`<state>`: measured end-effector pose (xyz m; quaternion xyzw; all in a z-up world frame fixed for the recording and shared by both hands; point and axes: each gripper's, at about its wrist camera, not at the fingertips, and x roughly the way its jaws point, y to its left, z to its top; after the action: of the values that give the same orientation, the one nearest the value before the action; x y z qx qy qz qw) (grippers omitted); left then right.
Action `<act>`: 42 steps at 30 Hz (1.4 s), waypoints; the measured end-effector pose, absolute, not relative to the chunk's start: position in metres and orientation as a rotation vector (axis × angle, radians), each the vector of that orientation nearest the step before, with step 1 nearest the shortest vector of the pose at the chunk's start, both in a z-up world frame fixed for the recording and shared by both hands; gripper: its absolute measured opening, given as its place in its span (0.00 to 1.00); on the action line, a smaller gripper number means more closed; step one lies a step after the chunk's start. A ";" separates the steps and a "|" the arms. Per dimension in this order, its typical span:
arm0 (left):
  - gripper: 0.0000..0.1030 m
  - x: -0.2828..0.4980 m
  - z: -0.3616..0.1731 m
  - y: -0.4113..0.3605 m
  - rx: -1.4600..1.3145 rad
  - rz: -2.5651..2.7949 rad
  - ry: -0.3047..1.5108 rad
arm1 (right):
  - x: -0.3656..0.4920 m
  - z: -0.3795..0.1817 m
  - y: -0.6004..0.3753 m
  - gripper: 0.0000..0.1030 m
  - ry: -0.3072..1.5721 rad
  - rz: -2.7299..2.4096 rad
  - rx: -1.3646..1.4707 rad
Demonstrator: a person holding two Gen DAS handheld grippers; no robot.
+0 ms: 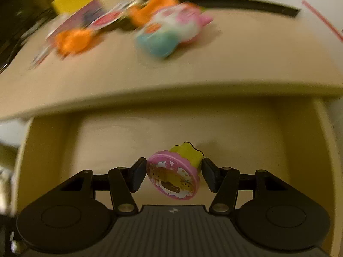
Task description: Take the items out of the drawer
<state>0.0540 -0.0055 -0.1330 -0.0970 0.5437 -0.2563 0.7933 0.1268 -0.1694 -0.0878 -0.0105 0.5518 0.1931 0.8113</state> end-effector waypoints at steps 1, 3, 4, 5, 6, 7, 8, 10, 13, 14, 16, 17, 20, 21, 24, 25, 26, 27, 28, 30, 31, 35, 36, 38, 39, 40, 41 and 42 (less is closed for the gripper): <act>0.19 0.056 -0.131 -0.005 -0.203 -0.548 1.164 | 0.125 -0.090 -0.168 0.55 1.211 0.425 -0.007; 0.19 0.056 -0.129 -0.007 -0.180 -0.541 1.155 | 0.126 -0.097 -0.168 0.55 1.294 0.446 0.057; 0.19 0.057 -0.128 -0.007 -0.163 -0.541 1.149 | 0.128 -0.102 -0.168 0.55 1.335 0.454 0.088; 0.19 0.056 -0.128 -0.007 -0.142 -0.543 1.141 | 0.132 -0.108 -0.167 0.55 1.380 0.458 0.117; 0.19 0.055 -0.126 -0.008 -0.113 -0.545 1.126 | 0.136 -0.113 -0.166 0.55 1.406 0.457 0.129; 0.19 0.056 -0.125 -0.009 -0.088 -0.540 1.116 | 0.139 -0.118 -0.166 0.55 1.425 0.458 0.138; 0.19 0.056 -0.124 -0.009 -0.063 -0.529 1.113 | 0.143 -0.123 -0.166 0.56 1.438 0.461 0.148; 0.19 0.055 -0.127 -0.008 -0.045 -0.532 1.110 | 0.150 -0.127 -0.169 0.55 1.447 0.469 0.190; 0.19 0.053 -0.131 -0.011 0.009 -0.576 1.091 | 0.146 -0.121 -0.183 0.56 1.443 0.508 0.275; 0.19 0.053 -0.131 -0.014 0.031 -0.585 1.084 | 0.142 -0.111 -0.188 0.57 1.417 0.520 0.279; 0.19 0.053 -0.131 -0.022 0.047 -0.621 1.071 | 0.127 -0.083 -0.203 0.67 1.315 0.512 0.224; 0.19 0.050 -0.130 -0.021 0.049 -0.648 1.065 | 0.117 -0.069 -0.212 0.74 1.261 0.495 0.182; 0.19 0.046 -0.127 -0.045 0.066 -0.809 1.051 | 0.092 -0.034 -0.243 0.76 1.178 0.420 0.056; 0.19 0.045 -0.125 -0.057 0.073 -0.857 1.039 | 0.086 -0.030 -0.255 0.76 1.168 0.392 0.024; 0.19 0.041 -0.124 -0.097 0.132 -1.009 1.019 | 0.072 -0.009 -0.272 0.76 1.152 0.315 -0.053; 0.19 0.043 -0.126 -0.111 0.151 -1.055 1.019 | 0.068 -0.005 -0.279 0.76 1.154 0.287 -0.061; 0.19 0.043 -0.127 -0.123 0.162 -1.091 1.023 | 0.068 -0.002 -0.286 0.76 1.157 0.263 -0.061; 0.19 0.046 -0.131 -0.137 0.172 -1.120 1.034 | 0.062 0.002 -0.297 0.76 1.161 0.243 -0.054; 0.19 0.050 -0.135 -0.147 0.178 -1.137 1.051 | 0.060 0.007 -0.301 0.76 1.163 0.229 -0.045; 0.19 0.059 -0.144 -0.164 0.172 -1.152 1.100 | 0.047 0.013 -0.308 0.76 1.164 0.212 -0.029; 0.19 0.063 -0.146 -0.170 0.152 -1.157 1.122 | 0.039 0.018 -0.312 0.76 1.160 0.215 -0.027; 0.19 0.071 -0.155 -0.192 0.096 -1.177 1.205 | -0.002 0.024 -0.309 0.76 1.148 0.260 -0.071; 0.19 0.071 -0.156 -0.196 0.109 -1.175 1.214 | -0.011 0.022 -0.306 0.76 1.149 0.263 -0.094; 0.19 0.068 -0.161 -0.210 0.159 -1.160 1.221 | -0.027 0.016 -0.303 0.76 1.159 0.260 -0.148; 0.19 0.066 -0.164 -0.217 0.188 -1.148 1.222 | -0.033 0.011 -0.302 0.76 1.167 0.259 -0.166; 0.20 0.064 -0.166 -0.222 0.209 -1.140 1.223 | -0.038 0.007 -0.302 0.76 1.175 0.259 -0.172; 0.22 0.061 -0.168 -0.227 0.233 -1.133 1.226 | -0.041 0.002 -0.302 0.76 1.185 0.257 -0.168; 0.23 0.059 -0.169 -0.230 0.256 -1.134 1.234 | -0.044 -0.001 -0.303 0.76 1.194 0.253 -0.158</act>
<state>0.0593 -0.2304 -0.1690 0.1132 0.5459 -0.5016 0.6615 -0.0440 -0.3028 -0.0013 -0.0742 0.5599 0.1188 0.8166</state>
